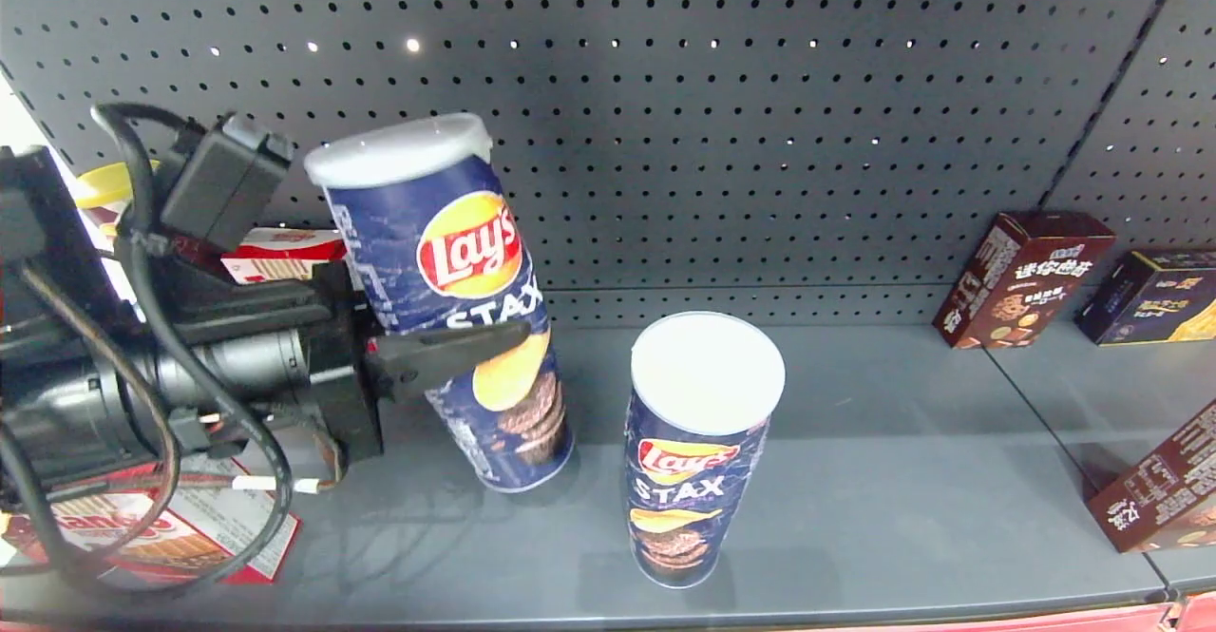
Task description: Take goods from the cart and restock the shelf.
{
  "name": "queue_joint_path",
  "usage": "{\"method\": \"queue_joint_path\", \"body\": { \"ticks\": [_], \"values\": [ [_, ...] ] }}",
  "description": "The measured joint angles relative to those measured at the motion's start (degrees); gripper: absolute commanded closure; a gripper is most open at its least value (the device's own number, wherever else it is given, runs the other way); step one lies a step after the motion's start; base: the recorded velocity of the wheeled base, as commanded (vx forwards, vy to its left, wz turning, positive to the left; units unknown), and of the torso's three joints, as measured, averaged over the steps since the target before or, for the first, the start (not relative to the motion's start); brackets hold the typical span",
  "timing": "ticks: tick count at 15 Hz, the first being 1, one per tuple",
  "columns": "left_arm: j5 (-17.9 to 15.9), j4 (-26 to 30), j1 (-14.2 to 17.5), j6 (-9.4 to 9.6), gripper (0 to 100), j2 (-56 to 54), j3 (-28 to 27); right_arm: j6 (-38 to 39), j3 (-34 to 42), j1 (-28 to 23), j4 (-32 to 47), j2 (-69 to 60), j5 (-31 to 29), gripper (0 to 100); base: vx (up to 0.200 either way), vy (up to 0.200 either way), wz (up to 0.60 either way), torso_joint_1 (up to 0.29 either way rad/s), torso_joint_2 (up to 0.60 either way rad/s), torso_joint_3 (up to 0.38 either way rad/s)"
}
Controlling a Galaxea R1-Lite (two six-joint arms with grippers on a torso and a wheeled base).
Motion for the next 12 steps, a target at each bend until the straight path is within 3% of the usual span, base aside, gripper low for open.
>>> {"method": "queue_joint_path", "body": {
  "ticks": [3, 7, 8, 10, 12],
  "values": [
    [-0.57, 5.24, -0.11, 0.38, 100, 4.05, -7.25, 0.0, 0.0, -0.05, 0.0, 0.0, 0.0, 0, 0.0, 0.0, 0.0, 0.0, 0.0, 0.0],
    [-0.76, 6.73, -0.45, 1.15, 100, 7.19, -10.42, 0.0, 0.0, 0.0, -0.02, 0.0, 0.0, 0, 0.0, 0.0, 0.0, 0.0, 0.0, 0.0],
    [-0.76, 6.84, -0.44, 2.35, 100, 8.17, -11.33, 0.0, 0.0, 0.0, -0.02, 0.0, 0.0, 0, 0.0, 0.0, 0.0, 0.0, 0.0, 0.0],
    [-0.68, 7.36, -0.37, 6.84, 100, 10.5, -13.07, 0.0, 0.0, 0.0, -0.02, 0.02, -0.01, 0, 0.0, 0.0, 0.0, 0.0, 0.0, 0.0],
    [-0.71, 7.59, -0.44, 8.53, 100, 12.93, -15.17, 0.0, 0.0, 0.0, -0.02, 0.02, -0.01, 0, 0.0, 0.0, 0.0, 0.0, 0.0, 0.0]
  ]
}}
